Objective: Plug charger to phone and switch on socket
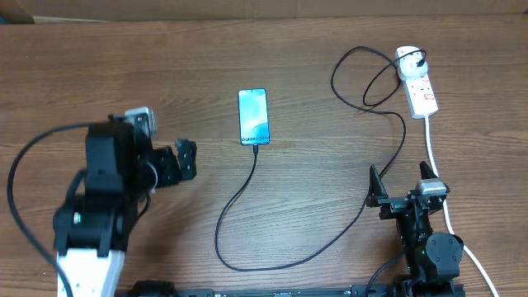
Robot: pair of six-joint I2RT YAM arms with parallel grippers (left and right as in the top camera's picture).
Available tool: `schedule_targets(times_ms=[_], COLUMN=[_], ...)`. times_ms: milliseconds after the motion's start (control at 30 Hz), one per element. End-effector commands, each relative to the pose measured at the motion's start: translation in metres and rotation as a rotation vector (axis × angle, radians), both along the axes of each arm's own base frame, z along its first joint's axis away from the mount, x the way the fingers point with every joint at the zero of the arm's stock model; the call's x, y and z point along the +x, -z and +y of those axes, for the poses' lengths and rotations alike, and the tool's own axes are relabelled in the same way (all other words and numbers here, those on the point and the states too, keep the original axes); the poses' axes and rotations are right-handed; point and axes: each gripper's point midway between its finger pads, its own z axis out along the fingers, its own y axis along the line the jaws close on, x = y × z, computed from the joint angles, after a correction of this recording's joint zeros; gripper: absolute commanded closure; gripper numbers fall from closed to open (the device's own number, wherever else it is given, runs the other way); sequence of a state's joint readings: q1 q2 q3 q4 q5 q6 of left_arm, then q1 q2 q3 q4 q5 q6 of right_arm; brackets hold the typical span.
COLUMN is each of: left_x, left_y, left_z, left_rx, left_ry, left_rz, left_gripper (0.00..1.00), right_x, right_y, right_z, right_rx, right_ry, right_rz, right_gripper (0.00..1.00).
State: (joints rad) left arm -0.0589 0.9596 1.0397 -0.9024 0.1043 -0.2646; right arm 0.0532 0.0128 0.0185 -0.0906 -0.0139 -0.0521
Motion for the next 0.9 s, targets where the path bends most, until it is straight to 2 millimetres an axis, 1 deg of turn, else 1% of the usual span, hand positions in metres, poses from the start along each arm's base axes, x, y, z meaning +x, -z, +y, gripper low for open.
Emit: schedule_targets(times_ms=[0,200,333,400,533,867], left_x=[-0.017,-0.038,-0.052,-0.055,-0.058,-0.054], left_y=[0.001,0.007,0.015,0.017,0.019,0.024], left_z=[-0.001,0.001,0.001,0.002,0.001,-0.002], left_rx=[0.046,0.05,0.047,0.045,0.041,0.028], left_ry=[0.06,0.063,0.06,0.059,0.061,0.069], left_rz=[-0.091,-0.22,-0.313,-0.347,-0.409,-0.547], left_gripper=[0.0,0.0,0.01,0.01,0.0,0.0], right_x=[0.0,0.0,0.0,0.0,0.0,0.0], right_y=[0.001,0.001,0.001,0.001,0.001,0.001], right_z=[-0.001,-0.001,-0.001,-0.001,-0.001,-0.001], right_rx=[-0.001,-0.001,-0.001,-0.001,-0.001,-0.001], right_ry=[0.006,0.006,0.006,0.006,0.006,0.006], right_rz=[-0.006,-0.006,-0.006,-0.006,-0.006,-0.006], right_gripper=[0.0,0.0,0.0,0.0,0.0,0.0])
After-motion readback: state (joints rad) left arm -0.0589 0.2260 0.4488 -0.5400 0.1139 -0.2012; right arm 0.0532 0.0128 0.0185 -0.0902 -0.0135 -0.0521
